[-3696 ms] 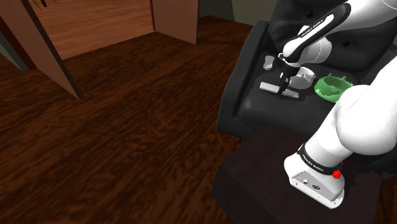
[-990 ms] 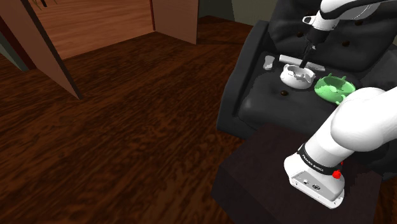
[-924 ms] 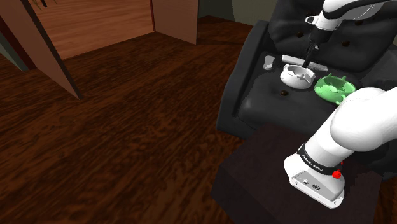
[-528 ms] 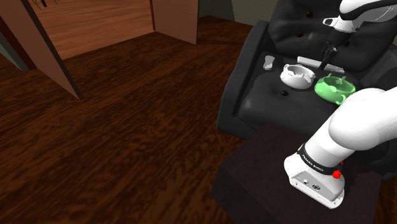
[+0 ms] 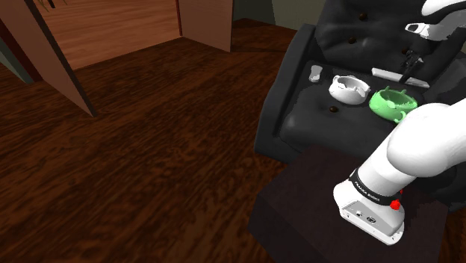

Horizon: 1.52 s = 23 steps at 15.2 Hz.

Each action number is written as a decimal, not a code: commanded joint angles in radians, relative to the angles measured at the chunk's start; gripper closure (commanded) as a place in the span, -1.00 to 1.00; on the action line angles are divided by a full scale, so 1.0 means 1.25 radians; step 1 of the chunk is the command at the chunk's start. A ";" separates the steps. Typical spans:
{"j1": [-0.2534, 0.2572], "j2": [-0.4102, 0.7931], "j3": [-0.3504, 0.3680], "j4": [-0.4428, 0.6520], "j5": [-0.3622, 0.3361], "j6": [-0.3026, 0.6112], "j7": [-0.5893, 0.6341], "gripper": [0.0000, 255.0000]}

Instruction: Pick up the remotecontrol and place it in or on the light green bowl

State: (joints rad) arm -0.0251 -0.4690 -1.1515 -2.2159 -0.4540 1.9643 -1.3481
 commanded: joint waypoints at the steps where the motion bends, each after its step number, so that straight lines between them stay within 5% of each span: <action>1: 0.015 0.014 -0.051 0.032 0.003 -0.002 -0.046 1.00; 4: 0.063 0.039 -0.146 0.085 0.015 -0.003 -0.110 1.00; 17: 0.190 0.065 -0.321 0.003 -0.004 0.144 -0.105 1.00; 23: 0.190 0.064 -0.321 0.003 -0.005 0.144 -0.105 1.00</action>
State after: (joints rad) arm 0.2118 -0.3885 -1.5522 -2.2121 -0.4597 2.1433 -1.4790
